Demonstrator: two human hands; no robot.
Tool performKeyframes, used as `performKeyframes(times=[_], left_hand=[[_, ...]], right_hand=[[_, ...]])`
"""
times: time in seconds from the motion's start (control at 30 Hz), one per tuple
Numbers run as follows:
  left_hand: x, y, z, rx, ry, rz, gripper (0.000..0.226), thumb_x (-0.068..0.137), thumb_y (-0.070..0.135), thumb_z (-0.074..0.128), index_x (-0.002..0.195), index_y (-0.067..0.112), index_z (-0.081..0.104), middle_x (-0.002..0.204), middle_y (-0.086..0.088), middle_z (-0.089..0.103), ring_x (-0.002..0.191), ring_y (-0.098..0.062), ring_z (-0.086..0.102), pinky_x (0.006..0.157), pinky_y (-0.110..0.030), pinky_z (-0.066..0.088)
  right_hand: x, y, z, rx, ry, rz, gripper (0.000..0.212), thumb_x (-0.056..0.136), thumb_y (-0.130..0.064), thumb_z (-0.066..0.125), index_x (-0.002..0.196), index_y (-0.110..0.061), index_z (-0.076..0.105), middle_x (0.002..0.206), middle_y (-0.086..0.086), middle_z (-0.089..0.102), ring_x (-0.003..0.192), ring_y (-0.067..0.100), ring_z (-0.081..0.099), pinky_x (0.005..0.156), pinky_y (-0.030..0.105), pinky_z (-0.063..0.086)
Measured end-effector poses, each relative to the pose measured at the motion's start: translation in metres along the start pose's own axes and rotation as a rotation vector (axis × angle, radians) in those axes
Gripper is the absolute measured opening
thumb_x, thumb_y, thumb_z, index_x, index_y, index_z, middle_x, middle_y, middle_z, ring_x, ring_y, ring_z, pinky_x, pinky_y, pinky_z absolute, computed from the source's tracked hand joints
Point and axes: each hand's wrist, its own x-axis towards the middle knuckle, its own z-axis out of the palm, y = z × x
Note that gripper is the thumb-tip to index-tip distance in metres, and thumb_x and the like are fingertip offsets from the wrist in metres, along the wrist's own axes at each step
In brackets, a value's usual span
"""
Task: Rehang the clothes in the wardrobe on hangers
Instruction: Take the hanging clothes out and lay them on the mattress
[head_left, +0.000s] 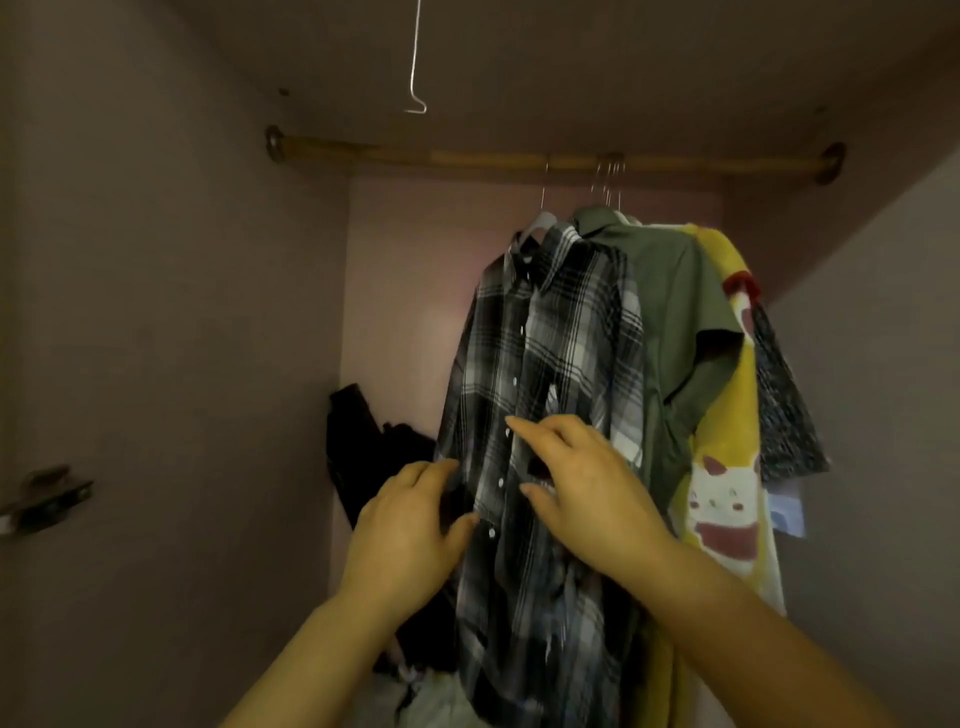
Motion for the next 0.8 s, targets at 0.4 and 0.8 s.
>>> performKeyframes(times=[0.4,0.8], left_hand=[[0.18,-0.034,0.028,-0.218,0.207,0.23,0.055,0.09,0.035,0.057,0.14,0.025,0.037,0.137,0.005,0.043,0.122,-0.011,0.042,0.097,-0.021,0.034],[0.245,-0.066,0.056,-0.241,0.221,0.312,0.052,0.089,0.036,0.056,0.138,0.026,0.041,0.135,0.006,0.044,0.12,-0.009,0.043,0.095,-0.019,0.034]], right_hand=[[0.205,0.06,-0.021,-0.349,0.258,0.006,0.057,0.092,-0.021,0.055,0.144,-0.02,0.032,0.135,0.008,0.041,0.122,0.03,0.038,0.101,0.04,0.034],[0.272,0.144,-0.011,-0.516,0.414,0.207,0.054,0.094,-0.036,0.051,0.142,-0.016,0.035,0.132,0.011,0.048,0.117,0.03,0.048,0.092,0.04,0.038]])
